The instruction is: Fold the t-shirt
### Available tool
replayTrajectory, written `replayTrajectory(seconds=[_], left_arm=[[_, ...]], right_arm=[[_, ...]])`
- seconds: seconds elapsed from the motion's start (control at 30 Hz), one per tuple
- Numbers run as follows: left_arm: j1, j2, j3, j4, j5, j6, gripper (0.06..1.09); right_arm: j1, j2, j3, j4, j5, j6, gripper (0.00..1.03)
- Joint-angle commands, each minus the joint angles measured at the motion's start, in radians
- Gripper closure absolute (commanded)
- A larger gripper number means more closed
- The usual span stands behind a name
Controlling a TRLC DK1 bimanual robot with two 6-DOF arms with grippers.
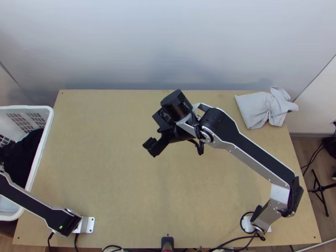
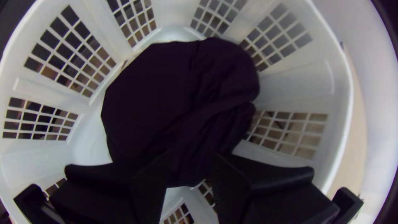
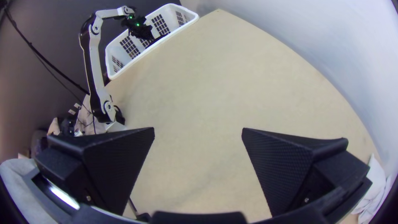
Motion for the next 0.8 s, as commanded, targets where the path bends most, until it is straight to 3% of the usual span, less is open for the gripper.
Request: replayTrajectory(seconds=[0.0, 0.13, 0.4, 0.43, 0.5, 0.77], left_arm=[[0.007, 0.067, -0.144, 0.168, -0.093, 0.076, 0.63], [0.008, 0.115, -0.189, 0.287, -0.092, 0.085, 0.63], [-0.024, 0.178, -0.176, 0.351, -0.099, 0.085, 0.65], [-0.022, 0.181, -0.179, 0.382, -0.099, 0.087, 0.73], [-0.028, 0.199, -0.153, 0.382, -0.102, 0.105, 1.06], [-0.015, 0.109, -0.155, 0.359, -0.101, 0.048, 1.05]], right_arm=[[0.002, 0.002, -0.008, 0.000, -0.002, 0.000, 0.05], [0.009, 0.019, 0.005, 0.000, -0.002, 0.001, 0.05], [0.023, 0.065, 0.061, -0.001, -0.001, 0.004, 0.05], [0.026, 0.068, 0.065, 0.000, -0.002, 0.004, 0.05], [0.028, 0.072, 0.071, 0.000, 0.001, 0.004, 0.05], [0.029, 0.074, 0.071, -0.006, 0.029, 0.001, 0.05]])
